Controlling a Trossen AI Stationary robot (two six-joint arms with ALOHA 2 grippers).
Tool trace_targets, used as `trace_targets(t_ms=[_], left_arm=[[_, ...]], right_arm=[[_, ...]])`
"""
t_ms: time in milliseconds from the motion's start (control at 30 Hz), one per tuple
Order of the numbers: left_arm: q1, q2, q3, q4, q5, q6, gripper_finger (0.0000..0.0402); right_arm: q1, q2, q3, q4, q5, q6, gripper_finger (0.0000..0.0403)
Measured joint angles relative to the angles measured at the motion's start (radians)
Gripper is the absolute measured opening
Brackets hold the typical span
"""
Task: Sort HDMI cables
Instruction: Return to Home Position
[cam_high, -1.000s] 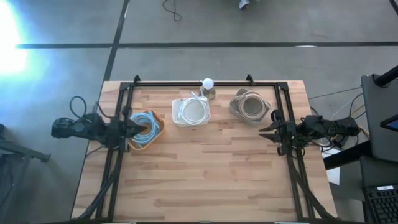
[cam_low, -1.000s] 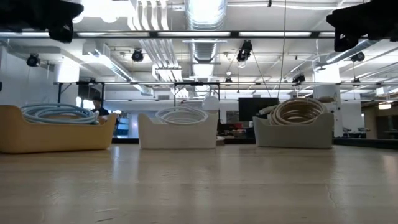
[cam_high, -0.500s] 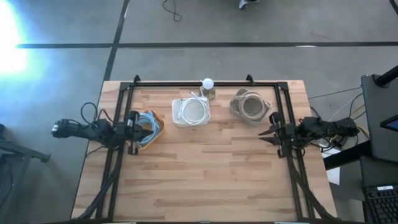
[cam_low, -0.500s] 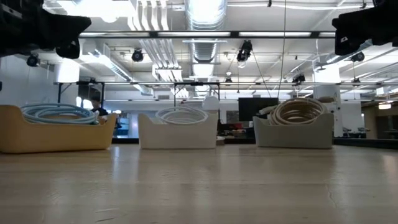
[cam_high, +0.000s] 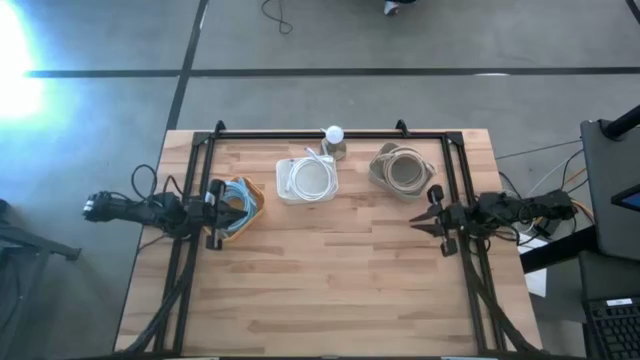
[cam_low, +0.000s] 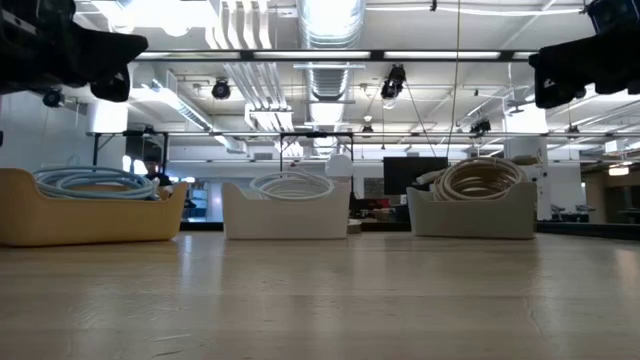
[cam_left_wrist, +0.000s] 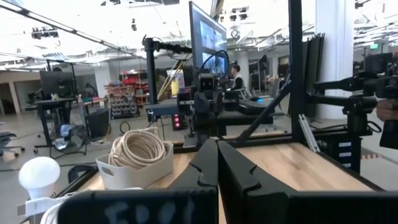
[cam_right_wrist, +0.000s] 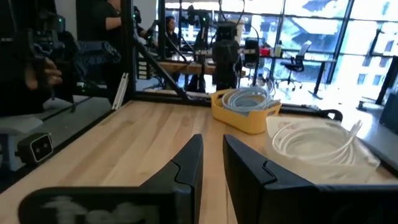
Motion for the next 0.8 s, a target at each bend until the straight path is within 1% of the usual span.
trace_targets(t_ms=[167,267,533,800], left_arm=[[0.0,0.0,0.0,-0.005,0.0,-0.001,0.0],[0.0,0.0,-0.001,-0.005,0.0,-0.003,0.0],[0.0,0.001,-0.001,-0.006,0.0,-0.003,0.0],[0.0,0.001,-0.001,-0.006,0.0,-0.003,0.0]], right_arm=[[0.0,0.0,-0.036,0.001,0.001,0.017,0.0056],[0.001,0.007,-0.044,0.03,0.0,0.016,0.0056],[0.001,0.008,-0.044,0.047,0.002,-0.04,0.0056],[0.0,0.009,-0.044,0.044,0.002,0.017,0.0056]])
